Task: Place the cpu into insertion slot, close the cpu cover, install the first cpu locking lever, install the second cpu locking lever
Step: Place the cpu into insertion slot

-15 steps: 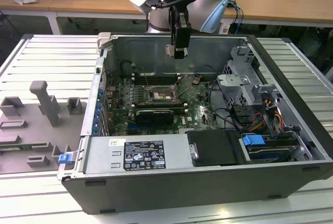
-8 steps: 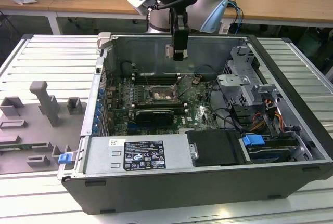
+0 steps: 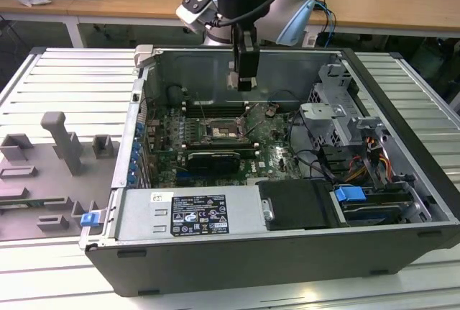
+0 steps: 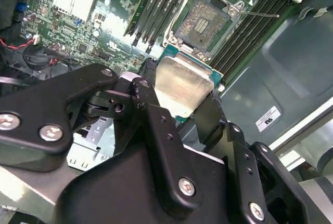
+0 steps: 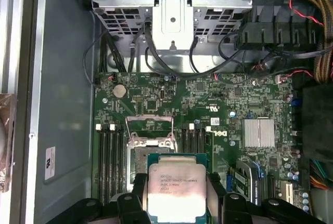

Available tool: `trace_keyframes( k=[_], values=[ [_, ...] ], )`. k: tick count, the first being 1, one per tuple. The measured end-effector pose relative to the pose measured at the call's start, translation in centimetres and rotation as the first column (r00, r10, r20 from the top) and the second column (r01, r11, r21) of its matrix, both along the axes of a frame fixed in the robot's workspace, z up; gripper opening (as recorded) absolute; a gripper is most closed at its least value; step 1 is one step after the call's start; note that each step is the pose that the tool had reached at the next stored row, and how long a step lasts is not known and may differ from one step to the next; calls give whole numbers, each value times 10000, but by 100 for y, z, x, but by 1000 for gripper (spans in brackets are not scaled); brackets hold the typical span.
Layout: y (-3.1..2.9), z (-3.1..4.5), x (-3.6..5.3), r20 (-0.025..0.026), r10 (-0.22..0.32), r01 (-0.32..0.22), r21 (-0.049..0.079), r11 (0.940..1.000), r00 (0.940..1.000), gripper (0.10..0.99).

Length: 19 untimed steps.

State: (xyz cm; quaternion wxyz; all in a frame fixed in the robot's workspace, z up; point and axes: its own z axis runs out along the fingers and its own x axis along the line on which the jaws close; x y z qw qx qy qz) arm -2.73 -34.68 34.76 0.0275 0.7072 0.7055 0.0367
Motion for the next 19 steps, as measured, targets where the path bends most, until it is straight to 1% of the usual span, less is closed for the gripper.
trace_keyframes(
  k=[6,19],
  values=[
    [0,-80,-3,0,22,-22,-1,10000,10000,537],
    [0,-149,-4,0,25,-25,0,10000,10000,537]
  ],
)
